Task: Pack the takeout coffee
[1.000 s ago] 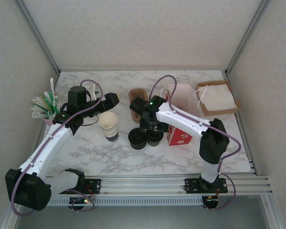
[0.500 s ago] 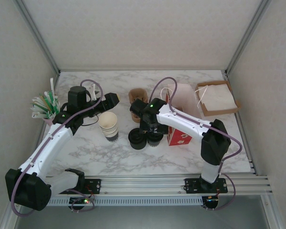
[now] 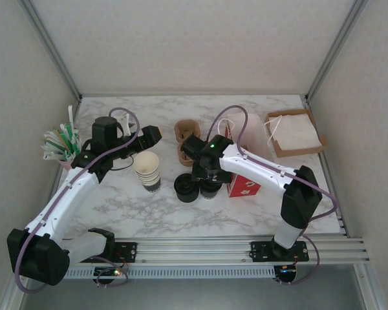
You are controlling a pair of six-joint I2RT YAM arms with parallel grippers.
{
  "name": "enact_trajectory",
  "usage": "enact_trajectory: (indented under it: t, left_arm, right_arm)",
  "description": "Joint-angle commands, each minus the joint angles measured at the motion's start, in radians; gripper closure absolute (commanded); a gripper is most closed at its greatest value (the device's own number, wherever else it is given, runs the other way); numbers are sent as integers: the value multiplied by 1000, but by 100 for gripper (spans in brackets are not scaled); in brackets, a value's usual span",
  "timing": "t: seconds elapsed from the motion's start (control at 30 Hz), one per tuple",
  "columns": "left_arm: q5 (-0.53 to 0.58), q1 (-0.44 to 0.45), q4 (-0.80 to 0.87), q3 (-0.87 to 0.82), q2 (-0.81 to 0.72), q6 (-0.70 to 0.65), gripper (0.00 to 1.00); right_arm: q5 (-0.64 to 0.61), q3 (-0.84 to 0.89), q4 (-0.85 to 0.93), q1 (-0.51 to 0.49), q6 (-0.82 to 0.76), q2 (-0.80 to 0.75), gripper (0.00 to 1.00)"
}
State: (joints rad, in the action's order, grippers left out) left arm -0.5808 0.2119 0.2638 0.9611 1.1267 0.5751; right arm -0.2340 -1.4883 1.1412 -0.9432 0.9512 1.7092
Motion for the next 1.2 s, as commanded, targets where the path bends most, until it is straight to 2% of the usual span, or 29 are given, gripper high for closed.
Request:
enact_trajectory:
  t: [0.0, 0.73, 1.0, 1.17]
  left_arm:
    - [-13, -7, -15, 11, -25, -6, 5]
    - [-14, -8, -17, 4, -28, -3, 5]
    - [-14, -8, -20, 3, -26, -3, 5]
    - [-14, -8, -21, 2, -26, -1, 5]
  right_arm:
    - [-11, 20, 4, -5, 18, -24, 14]
    - [27, 55, -36, -6, 3, 13, 19]
    - [22, 57, -37, -6, -14, 3, 26]
    - [16, 60, -30, -6, -27, 14, 26]
